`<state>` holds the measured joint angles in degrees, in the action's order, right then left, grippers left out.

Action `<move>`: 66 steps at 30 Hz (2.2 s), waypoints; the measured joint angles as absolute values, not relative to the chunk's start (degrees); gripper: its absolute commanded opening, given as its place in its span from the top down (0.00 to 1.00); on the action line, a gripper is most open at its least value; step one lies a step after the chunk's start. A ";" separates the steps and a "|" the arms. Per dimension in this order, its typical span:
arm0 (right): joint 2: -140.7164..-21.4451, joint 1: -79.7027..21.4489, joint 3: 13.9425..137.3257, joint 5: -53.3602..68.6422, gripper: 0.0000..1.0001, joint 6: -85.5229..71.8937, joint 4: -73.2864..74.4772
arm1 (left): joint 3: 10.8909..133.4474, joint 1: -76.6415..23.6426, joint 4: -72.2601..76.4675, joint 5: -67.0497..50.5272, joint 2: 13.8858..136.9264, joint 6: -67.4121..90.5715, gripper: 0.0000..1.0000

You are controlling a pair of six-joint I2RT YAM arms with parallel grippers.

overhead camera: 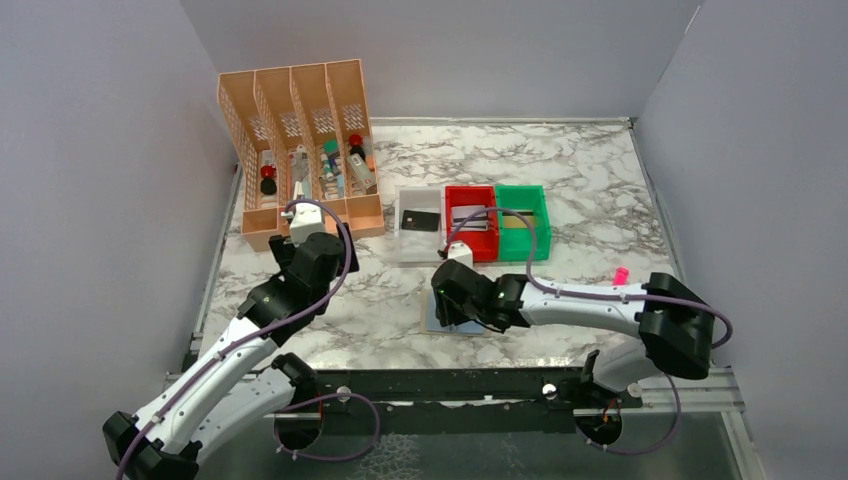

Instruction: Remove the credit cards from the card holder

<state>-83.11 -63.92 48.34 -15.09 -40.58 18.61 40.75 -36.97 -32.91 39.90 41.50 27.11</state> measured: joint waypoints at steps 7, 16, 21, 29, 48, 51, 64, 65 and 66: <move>-91.07 -67.18 54.02 -20.62 0.51 -43.55 23.53 | 40.75 -36.67 -32.93 39.38 42.35 26.96 0.01; -95.31 -67.51 58.54 -21.39 0.46 -43.46 26.17 | 40.75 -36.32 -32.91 39.22 42.33 26.94 0.01; -96.23 -67.51 58.83 -21.37 0.43 -43.46 26.24 | 40.75 -36.27 -32.91 39.03 42.33 26.94 0.01; -100.82 -67.57 61.65 -21.52 0.47 -43.97 26.98 | 40.75 -36.05 -32.91 38.92 42.13 26.92 0.01; -101.19 -68.16 62.33 -25.06 0.96 -47.90 27.31 | 40.75 -35.94 -32.91 38.35 41.98 26.70 0.01; -100.84 -68.16 62.02 -25.19 0.97 -47.53 27.11 | 40.75 -35.92 -32.91 38.33 41.98 26.70 0.01; -81.89 -65.41 44.69 -20.43 0.92 -45.17 14.02 | 40.75 -35.68 -32.88 37.71 42.09 26.70 0.01; -80.88 -64.84 43.51 -20.01 0.92 -45.50 13.15 | 40.75 -35.68 -32.86 37.71 42.09 26.70 0.01; -80.16 -64.23 42.48 -19.70 0.91 -45.78 12.47 | 40.75 -35.68 -32.88 37.69 42.09 26.70 0.01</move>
